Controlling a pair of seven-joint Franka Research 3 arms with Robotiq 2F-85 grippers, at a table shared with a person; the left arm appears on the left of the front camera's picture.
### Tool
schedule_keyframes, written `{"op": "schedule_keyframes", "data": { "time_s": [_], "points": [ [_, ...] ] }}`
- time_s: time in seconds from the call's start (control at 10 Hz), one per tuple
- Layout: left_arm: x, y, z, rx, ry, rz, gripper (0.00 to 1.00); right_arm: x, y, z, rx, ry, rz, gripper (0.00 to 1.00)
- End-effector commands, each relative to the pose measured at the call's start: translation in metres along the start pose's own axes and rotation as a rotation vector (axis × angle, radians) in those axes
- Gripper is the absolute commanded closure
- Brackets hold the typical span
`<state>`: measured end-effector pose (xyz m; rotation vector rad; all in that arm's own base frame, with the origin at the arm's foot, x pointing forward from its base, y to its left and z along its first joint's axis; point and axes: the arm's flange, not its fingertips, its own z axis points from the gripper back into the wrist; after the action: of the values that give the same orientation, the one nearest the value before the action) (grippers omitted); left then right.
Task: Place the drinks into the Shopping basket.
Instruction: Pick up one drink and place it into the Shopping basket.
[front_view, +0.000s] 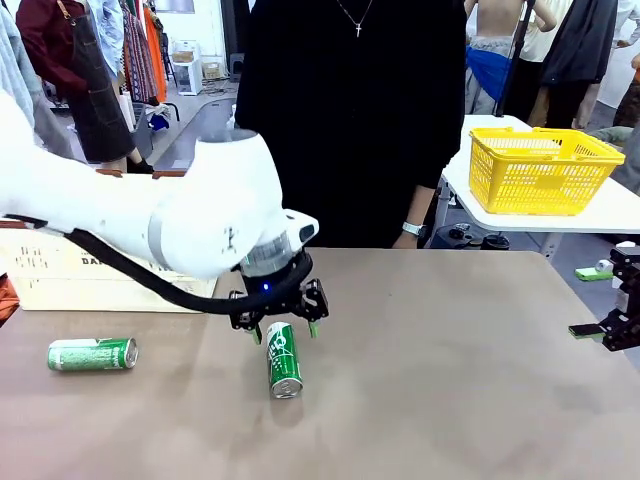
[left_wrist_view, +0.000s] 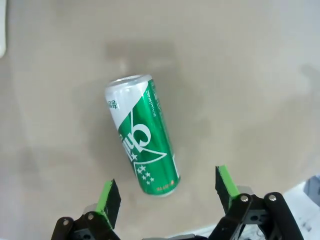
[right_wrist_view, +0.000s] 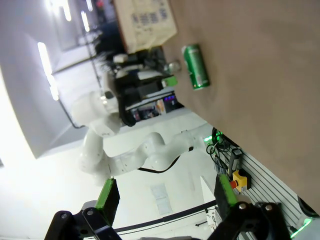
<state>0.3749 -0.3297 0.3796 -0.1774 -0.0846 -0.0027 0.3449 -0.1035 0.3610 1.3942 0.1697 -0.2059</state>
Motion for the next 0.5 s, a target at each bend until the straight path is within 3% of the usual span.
{"op": "schedule_keyframes", "data": {
  "time_s": [0.0,0.4],
  "points": [
    [-0.007,-0.004,-0.031,0.024,-0.072,0.026,0.00,-0.005,0.002,0.000,-0.017,-0.004,-0.021,0.00],
    [-0.001,-0.003,-0.071,0.120,-0.110,0.043,0.00,-0.005,0.002,0.000,-0.017,-0.004,-0.021,0.00]
  ]
}}
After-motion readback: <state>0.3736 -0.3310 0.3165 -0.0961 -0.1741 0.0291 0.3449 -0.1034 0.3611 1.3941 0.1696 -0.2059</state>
